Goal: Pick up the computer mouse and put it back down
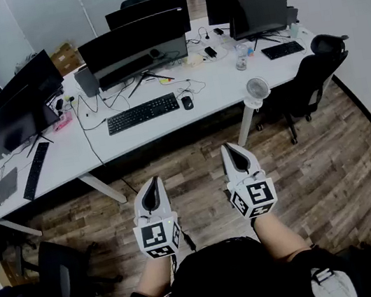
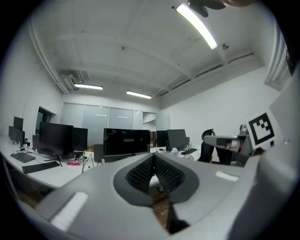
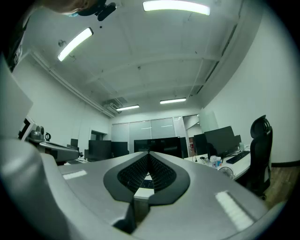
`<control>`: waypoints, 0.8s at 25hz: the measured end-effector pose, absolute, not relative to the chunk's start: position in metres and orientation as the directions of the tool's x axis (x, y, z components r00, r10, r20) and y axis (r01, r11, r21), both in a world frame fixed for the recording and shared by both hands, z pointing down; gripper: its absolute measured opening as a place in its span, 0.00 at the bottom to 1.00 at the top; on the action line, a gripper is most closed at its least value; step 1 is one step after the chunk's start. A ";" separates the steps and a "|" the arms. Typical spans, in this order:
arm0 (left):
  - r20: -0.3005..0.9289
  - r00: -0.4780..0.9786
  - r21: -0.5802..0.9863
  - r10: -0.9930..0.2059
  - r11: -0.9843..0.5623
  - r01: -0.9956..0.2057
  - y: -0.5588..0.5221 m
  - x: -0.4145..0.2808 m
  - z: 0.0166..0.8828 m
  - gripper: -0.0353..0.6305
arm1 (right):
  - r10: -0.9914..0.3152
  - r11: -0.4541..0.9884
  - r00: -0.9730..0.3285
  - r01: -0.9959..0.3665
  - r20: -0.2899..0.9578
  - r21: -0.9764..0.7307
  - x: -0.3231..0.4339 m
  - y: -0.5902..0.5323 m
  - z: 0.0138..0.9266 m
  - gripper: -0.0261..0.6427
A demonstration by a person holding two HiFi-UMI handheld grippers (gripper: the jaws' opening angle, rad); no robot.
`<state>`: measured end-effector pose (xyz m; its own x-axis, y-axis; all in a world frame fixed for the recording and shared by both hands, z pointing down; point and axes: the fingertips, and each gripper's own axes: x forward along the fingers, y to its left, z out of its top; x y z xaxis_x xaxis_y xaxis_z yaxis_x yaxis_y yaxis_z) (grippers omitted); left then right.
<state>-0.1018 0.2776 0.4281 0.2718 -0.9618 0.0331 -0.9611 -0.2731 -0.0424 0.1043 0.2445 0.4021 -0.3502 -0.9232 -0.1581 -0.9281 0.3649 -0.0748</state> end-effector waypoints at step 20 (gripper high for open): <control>0.074 0.276 -0.002 -0.958 -0.277 -0.961 0.269 -0.145 0.459 0.14 | -0.925 0.360 -0.346 -0.930 -0.158 -0.070 0.066 0.242 0.407 0.04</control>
